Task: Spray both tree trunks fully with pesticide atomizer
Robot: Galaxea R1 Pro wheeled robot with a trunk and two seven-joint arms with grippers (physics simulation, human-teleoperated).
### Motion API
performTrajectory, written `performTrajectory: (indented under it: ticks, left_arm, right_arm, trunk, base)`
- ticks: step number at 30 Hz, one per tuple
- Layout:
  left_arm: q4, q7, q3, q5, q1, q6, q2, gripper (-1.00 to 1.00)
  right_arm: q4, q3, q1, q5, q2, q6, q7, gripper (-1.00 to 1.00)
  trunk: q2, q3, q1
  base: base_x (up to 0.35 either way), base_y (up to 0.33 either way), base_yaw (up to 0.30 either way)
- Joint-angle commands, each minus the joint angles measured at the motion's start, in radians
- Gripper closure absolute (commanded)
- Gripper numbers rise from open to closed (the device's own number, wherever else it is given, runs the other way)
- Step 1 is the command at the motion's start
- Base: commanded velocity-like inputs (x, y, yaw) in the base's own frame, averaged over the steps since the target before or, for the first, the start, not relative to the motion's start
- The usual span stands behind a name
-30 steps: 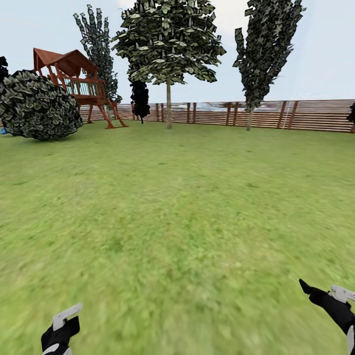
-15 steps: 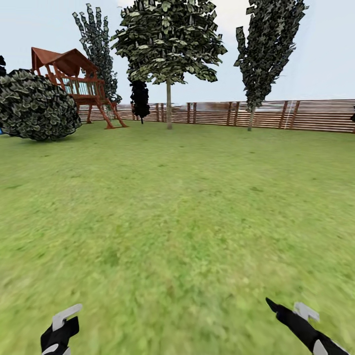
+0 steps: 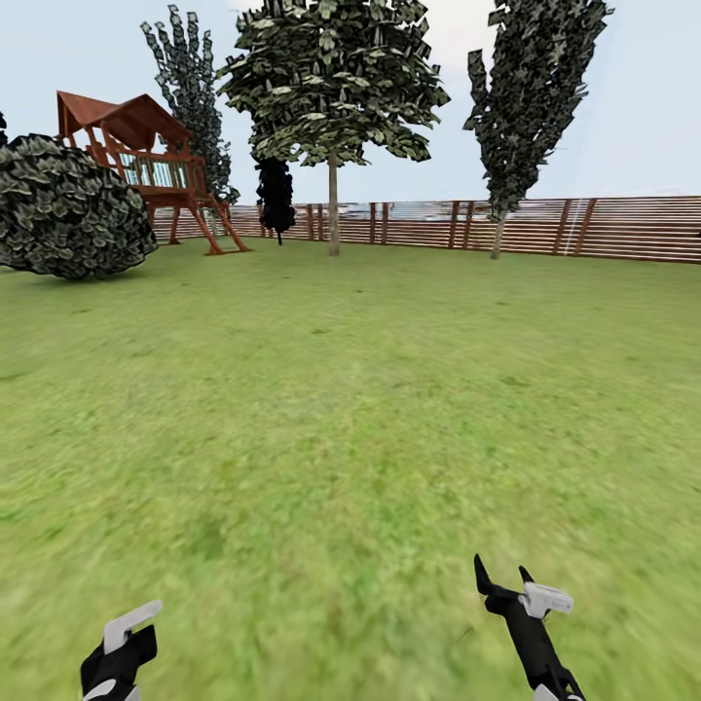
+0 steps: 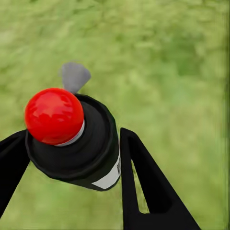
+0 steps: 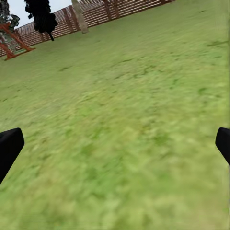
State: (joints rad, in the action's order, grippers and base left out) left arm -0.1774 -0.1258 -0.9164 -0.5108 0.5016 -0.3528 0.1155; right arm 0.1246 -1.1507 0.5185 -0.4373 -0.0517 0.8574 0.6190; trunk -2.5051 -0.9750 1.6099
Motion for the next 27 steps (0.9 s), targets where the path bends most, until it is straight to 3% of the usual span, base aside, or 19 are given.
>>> performTrajectory:
  ticks: [1, 27]
  left_arm:
    - [0.000, 0.000, 0.000, 0.000, 0.000, 0.000, 0.000, 1.00]
    - [-0.001, -0.004, -0.001, 0.001, 0.000, -0.005, -0.003, 1.00]
  right_arm:
    - [0.000, 0.000, 0.000, 0.000, 0.000, 0.007, 0.000, -1.00]
    - [-0.003, 0.001, 0.000, -0.001, 0.003, 0.013, 0.001, -1.00]
  trunk:
    - [0.000, 0.000, 0.000]
    - [0.000, 0.000, 0.000]
  base:
    - [0.328, 0.000, 0.000]
    - [0.329, 0.000, 0.000]
